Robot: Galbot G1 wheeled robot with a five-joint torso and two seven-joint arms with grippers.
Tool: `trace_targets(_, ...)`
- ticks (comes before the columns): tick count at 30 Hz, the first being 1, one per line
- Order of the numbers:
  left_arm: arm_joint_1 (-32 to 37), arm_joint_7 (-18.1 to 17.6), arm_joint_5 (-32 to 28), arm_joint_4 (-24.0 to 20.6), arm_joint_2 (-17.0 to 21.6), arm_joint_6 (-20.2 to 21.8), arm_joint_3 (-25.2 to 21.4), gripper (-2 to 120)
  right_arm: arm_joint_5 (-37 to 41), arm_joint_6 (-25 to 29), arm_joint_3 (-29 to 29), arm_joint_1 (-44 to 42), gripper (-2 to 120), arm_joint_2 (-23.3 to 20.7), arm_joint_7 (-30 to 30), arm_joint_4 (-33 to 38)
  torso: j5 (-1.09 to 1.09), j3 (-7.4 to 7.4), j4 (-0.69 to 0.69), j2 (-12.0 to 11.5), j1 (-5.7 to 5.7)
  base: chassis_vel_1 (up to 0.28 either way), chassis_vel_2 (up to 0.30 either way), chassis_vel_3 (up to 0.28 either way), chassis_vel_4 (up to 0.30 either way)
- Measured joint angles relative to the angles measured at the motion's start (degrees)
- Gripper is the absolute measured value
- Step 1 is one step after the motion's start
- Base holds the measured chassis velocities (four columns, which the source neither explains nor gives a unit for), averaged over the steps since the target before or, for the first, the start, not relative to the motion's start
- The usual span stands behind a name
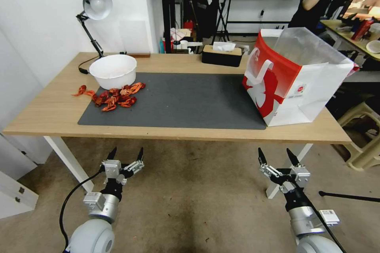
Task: Close the takeout container lid, then place the container into the takeout bag.
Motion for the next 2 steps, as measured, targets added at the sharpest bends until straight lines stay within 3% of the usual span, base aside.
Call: trace_targets(2, 0.0, 0.0, 0.0, 0.0, 0.0, 0.0, 0.0, 100, 0.0, 0.0, 0.0, 0.0, 100, 0.0, 0.0, 0.0, 0.0, 0.0, 0.0, 0.0, 0.0, 0.0, 0.0, 0.0, 0.0)
